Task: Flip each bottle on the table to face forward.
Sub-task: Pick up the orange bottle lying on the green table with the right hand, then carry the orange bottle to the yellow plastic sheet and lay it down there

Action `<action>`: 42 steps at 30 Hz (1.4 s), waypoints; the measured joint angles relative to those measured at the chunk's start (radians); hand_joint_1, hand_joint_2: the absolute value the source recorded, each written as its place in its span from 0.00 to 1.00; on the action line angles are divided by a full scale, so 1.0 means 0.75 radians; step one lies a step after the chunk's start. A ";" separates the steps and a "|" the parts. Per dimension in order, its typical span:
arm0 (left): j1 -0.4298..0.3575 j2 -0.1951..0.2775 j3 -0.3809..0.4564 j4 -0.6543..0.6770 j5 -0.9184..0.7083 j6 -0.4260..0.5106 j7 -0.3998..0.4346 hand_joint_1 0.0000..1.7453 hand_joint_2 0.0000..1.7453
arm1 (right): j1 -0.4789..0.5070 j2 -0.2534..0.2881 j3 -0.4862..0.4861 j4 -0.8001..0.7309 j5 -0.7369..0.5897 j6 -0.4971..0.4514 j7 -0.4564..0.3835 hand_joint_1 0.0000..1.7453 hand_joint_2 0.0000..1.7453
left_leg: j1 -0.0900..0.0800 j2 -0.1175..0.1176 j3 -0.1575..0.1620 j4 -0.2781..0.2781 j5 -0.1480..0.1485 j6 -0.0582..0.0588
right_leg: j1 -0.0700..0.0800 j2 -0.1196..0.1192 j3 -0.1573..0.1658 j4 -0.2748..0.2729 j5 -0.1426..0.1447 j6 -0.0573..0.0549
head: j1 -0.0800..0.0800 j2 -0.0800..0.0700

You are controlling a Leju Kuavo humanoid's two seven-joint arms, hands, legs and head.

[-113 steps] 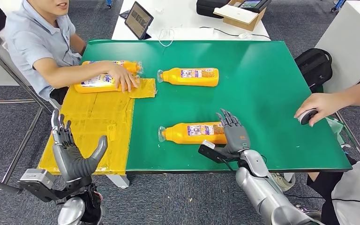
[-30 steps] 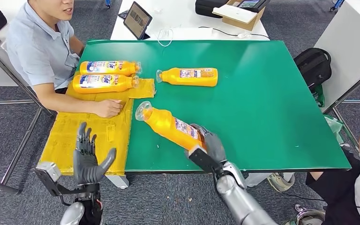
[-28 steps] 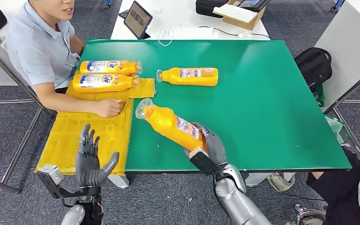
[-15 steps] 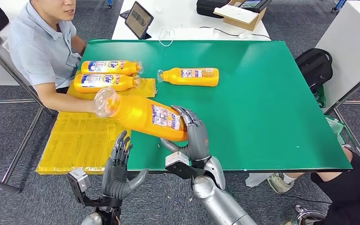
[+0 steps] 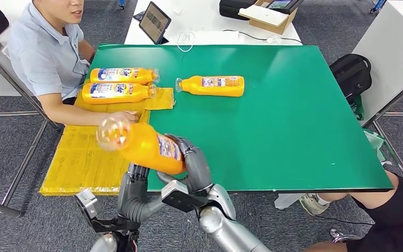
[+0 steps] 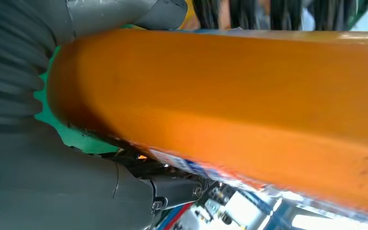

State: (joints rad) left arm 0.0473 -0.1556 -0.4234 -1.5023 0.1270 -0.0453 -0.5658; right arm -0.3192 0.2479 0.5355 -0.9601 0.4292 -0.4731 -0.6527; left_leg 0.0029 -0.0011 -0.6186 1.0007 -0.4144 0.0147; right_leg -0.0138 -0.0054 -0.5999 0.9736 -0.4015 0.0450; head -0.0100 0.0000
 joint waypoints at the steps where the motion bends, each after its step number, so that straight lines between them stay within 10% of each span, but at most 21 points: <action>1: -0.012 -0.001 0.002 0.000 0.004 0.010 -0.001 0.00 1.00 | 0.000 0.005 0.013 0.016 0.000 -0.002 -0.004 1.00 1.00 | 0.000 0.000 0.000 0.000 0.000 0.000 | 0.000 0.000 0.000 0.000 0.000 0.000 | 0.000 0.000; 25: -0.153 -0.017 0.016 0.061 -0.007 0.132 0.022 0.00 1.00 | -0.014 0.047 0.085 0.111 -0.016 -0.023 -0.003 1.00 1.00 | 0.000 0.001 -0.001 0.000 0.000 0.000 | 0.000 0.000 -0.001 0.000 0.000 0.000 | 0.000 0.000; 26: -0.162 -0.017 0.016 0.068 -0.009 0.133 0.020 0.25 1.00 | -0.018 0.048 0.086 0.112 -0.018 -0.023 -0.001 0.97 1.00 | 0.000 0.001 -0.001 0.000 0.000 0.000 | 0.000 0.000 -0.001 0.000 0.000 0.000 | 0.000 0.000; 29: -0.179 -0.017 0.013 0.085 0.004 0.118 0.025 1.00 1.00 | -0.024 0.049 0.086 0.116 -0.029 -0.028 0.002 0.25 1.00 | 0.000 0.001 -0.001 0.000 0.000 0.000 | 0.000 0.000 -0.001 0.000 0.000 0.000 | 0.000 0.000; 30: -0.184 -0.017 0.012 0.090 0.018 0.102 0.032 1.00 1.00 | -0.024 0.049 0.086 0.117 -0.034 -0.031 0.000 0.03 0.75 | 0.000 0.001 -0.001 0.000 0.000 0.000 | 0.000 0.000 -0.001 0.000 0.000 0.000 | 0.000 0.000; 33: -0.197 -0.016 0.010 0.107 0.078 0.037 0.056 1.00 1.00 | -0.022 0.049 0.089 0.124 -0.048 -0.053 -0.018 0.00 0.00 | 0.000 0.001 -0.001 0.000 0.000 0.000 | 0.000 0.000 -0.001 0.000 0.000 0.000 | 0.000 0.000; 42: -0.230 -0.006 0.011 0.175 0.203 -0.120 0.112 1.00 1.00 | 0.036 0.032 0.118 0.099 -0.139 -0.268 -0.048 0.00 0.00 | 0.000 0.000 -0.001 0.000 0.000 0.000 | 0.000 0.000 -0.001 0.000 0.000 0.000 | 0.000 0.000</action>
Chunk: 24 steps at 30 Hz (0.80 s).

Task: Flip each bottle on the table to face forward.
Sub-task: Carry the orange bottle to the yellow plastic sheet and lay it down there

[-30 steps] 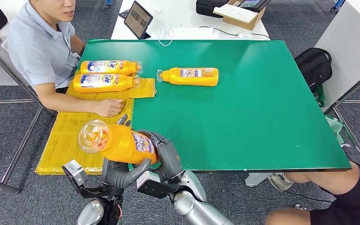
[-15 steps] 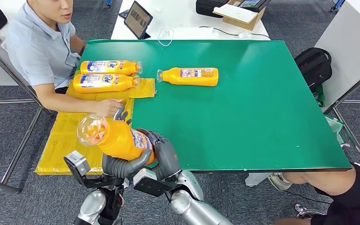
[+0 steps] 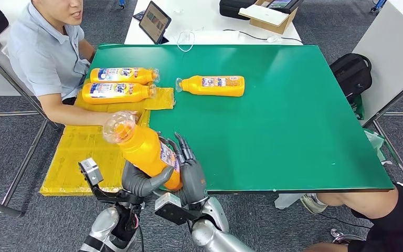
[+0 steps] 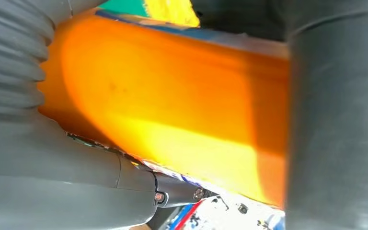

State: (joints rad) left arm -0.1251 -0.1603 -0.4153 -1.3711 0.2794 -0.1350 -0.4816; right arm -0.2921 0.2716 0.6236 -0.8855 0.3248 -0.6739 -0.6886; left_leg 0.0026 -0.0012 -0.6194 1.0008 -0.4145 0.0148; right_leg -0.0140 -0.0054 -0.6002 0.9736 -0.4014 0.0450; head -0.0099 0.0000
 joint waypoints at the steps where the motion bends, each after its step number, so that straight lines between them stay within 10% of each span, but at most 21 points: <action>1: 0.000 0.001 0.000 0.004 0.007 -0.012 0.003 1.00 1.00 | 0.009 -0.007 0.002 -0.008 0.001 -0.015 0.000 0.00 0.00 | 0.000 0.000 0.000 0.000 0.000 0.000 | 0.000 0.000 0.000 0.000 0.000 0.000 | 0.000 0.000; 15: 0.014 0.033 0.044 0.056 0.034 -0.129 0.021 1.00 1.00 | 0.141 -0.043 -0.089 -0.193 0.202 -0.031 -0.011 0.00 0.00 | 0.000 0.000 0.000 0.000 0.000 0.000 | 0.000 0.000 0.000 0.000 0.000 0.000 | 0.000 0.000; 24: -0.107 0.047 0.165 0.191 -0.399 0.419 -0.005 1.00 1.00 | 0.253 -0.034 -0.242 -0.415 0.464 -0.032 -0.013 0.00 0.00 | 0.000 -0.001 0.000 0.000 0.000 0.000 | 0.000 0.000 0.000 0.000 0.000 0.000 | 0.000 0.000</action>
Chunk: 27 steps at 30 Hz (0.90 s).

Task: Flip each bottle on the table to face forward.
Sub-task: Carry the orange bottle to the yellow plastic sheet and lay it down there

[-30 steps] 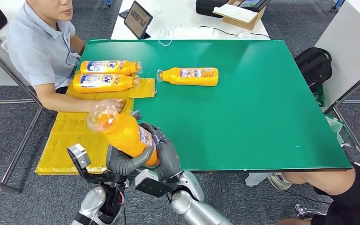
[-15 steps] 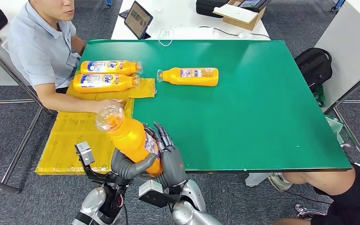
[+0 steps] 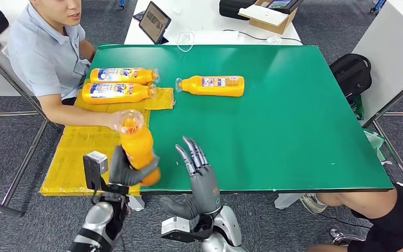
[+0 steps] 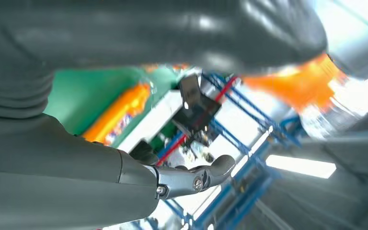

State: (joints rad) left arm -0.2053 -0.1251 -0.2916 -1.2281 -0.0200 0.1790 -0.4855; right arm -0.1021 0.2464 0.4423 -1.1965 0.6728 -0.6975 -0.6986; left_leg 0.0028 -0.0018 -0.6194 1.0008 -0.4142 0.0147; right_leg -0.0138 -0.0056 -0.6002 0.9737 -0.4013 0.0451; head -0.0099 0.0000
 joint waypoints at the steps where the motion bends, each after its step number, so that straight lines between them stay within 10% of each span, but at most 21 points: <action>1: -0.029 0.003 0.020 0.028 -0.023 0.033 0.000 1.00 1.00 | 0.011 0.004 -0.021 -0.024 0.015 0.000 0.000 0.00 0.00 | 0.000 0.000 0.000 0.000 0.000 0.000 | 0.000 0.000 0.000 0.000 0.000 0.000 | 0.000 0.000; 14: -0.306 0.025 0.172 0.323 -0.227 0.270 -0.016 1.00 1.00 | 0.063 0.022 -0.148 -0.110 0.013 0.000 0.000 0.00 0.00 | 0.000 0.000 0.000 0.000 0.000 0.000 | 0.000 0.000 0.000 0.000 0.000 0.000 | 0.000 0.000; 20: -0.440 0.058 0.118 0.535 -0.729 0.530 0.088 1.00 1.00 | 0.058 0.022 -0.143 -0.105 -0.021 0.000 0.000 0.00 0.00 | 0.000 0.000 0.000 0.000 0.001 0.000 | 0.000 0.000 0.000 0.000 0.000 0.000 | 0.000 0.000; 27: -0.584 0.107 0.020 0.804 -1.025 0.539 0.239 1.00 1.00 | 0.048 0.021 -0.116 -0.084 -0.062 0.000 0.000 0.00 0.00 | 0.000 0.000 0.000 0.000 0.001 -0.001 | 0.000 0.000 0.001 0.001 0.001 0.000 | 0.001 0.000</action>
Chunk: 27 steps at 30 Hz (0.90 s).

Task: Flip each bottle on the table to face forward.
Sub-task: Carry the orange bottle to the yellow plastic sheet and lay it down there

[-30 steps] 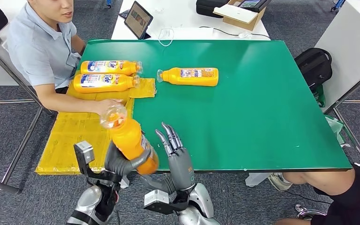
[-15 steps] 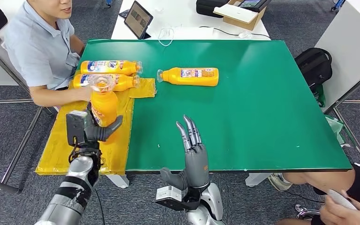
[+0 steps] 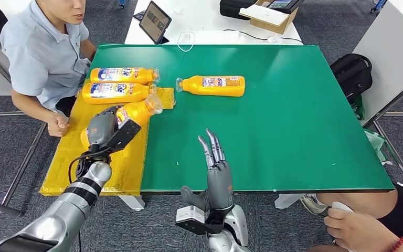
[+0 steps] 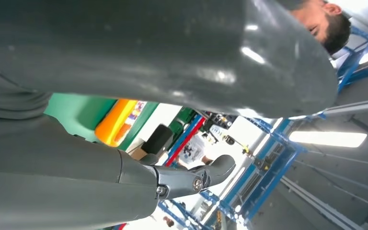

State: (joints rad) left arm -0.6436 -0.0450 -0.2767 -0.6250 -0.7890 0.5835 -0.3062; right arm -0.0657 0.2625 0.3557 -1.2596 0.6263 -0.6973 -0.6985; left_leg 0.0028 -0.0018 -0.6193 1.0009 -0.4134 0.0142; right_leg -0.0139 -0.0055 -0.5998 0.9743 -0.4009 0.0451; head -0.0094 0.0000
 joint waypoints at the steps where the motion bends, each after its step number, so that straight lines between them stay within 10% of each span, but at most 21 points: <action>1: -0.018 0.008 -0.016 0.040 -0.043 -0.020 0.029 1.00 1.00 | -0.001 -0.001 0.009 0.005 -0.009 0.000 0.000 0.00 0.00 | 0.000 0.000 0.000 0.000 0.000 0.000 | 0.000 0.000 0.000 0.000 0.000 0.000 | 0.000 0.000; 18: -0.118 0.062 -0.165 0.297 -0.255 -0.202 0.143 0.99 1.00 | 0.000 -0.032 0.109 0.049 -0.090 0.000 0.000 0.00 0.00 | 0.000 0.000 0.000 0.000 0.000 0.000 | 0.000 0.000 0.000 0.000 0.000 0.000 | 0.000 0.000; 20: -0.118 0.065 -0.172 0.309 -0.268 -0.245 0.138 0.80 1.00 | 0.000 -0.038 0.112 0.050 -0.109 0.000 0.000 0.00 0.00 | 0.000 0.000 0.000 0.000 0.000 0.000 | 0.000 0.000 0.000 0.000 0.000 0.000 | 0.000 0.000; 23: -0.119 0.067 -0.185 0.321 -0.266 -0.301 0.117 0.13 1.00 | 0.000 -0.048 0.122 0.051 -0.136 0.000 0.000 0.00 0.00 | 0.000 0.000 0.000 0.000 0.000 0.000 | 0.000 0.000 0.000 0.000 0.000 0.000 | 0.000 0.000; 27: -0.118 0.068 -0.172 0.323 -0.153 -0.435 -0.031 0.00 1.00 | -0.004 -0.060 0.152 0.057 -0.177 0.000 0.000 0.00 0.00 | 0.000 -0.001 0.000 0.000 0.000 0.000 | 0.000 0.000 0.000 0.000 0.000 0.000 | 0.000 0.000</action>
State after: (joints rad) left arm -0.7318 0.0058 -0.4061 -0.3831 -0.9037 0.2570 -0.3297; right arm -0.0686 0.2177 0.4699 -1.2171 0.4932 -0.6973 -0.6985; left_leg 0.0028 -0.0022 -0.6196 1.0008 -0.4134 0.0141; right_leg -0.0140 -0.0057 -0.5997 0.9742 -0.4011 0.0450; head -0.0097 0.0000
